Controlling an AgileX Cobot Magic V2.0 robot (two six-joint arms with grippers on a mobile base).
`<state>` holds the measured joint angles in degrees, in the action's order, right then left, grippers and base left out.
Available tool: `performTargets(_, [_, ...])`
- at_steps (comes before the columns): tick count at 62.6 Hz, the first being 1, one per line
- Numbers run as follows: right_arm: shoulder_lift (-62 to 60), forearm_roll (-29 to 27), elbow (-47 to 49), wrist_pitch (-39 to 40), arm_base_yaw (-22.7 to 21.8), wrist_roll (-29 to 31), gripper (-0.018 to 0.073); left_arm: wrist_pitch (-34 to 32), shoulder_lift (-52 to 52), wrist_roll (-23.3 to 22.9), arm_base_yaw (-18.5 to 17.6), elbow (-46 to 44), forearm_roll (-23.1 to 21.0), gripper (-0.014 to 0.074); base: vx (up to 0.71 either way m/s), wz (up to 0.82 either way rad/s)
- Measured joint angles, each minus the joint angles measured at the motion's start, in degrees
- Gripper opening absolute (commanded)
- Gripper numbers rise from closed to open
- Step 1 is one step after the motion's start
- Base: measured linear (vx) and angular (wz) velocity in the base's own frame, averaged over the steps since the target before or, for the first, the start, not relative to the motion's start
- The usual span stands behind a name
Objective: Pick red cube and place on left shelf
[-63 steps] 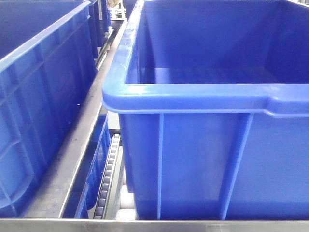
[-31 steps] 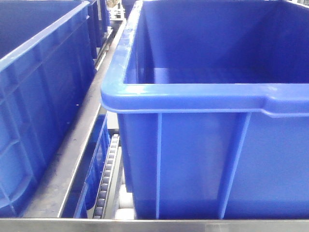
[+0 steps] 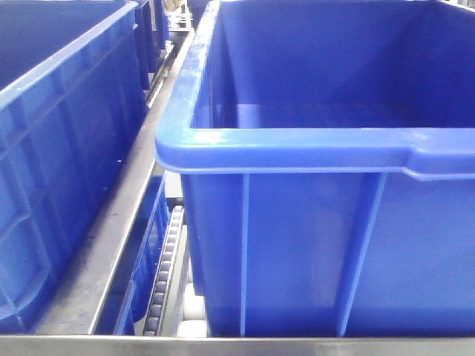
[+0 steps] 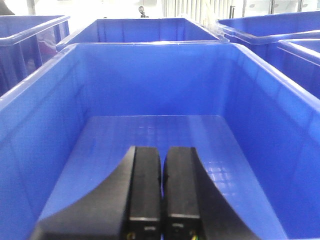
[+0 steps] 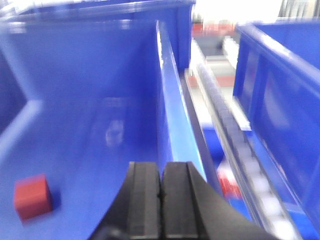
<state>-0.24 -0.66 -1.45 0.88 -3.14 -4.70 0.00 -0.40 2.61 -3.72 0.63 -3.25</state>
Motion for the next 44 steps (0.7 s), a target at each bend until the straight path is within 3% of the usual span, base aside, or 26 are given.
performTargets(44, [-0.4,-0.2,-0.1,0.7,0.0,0.0,0.0045,0.0,0.0,0.0,0.0,0.0,0.0,0.0090,0.00,0.00])
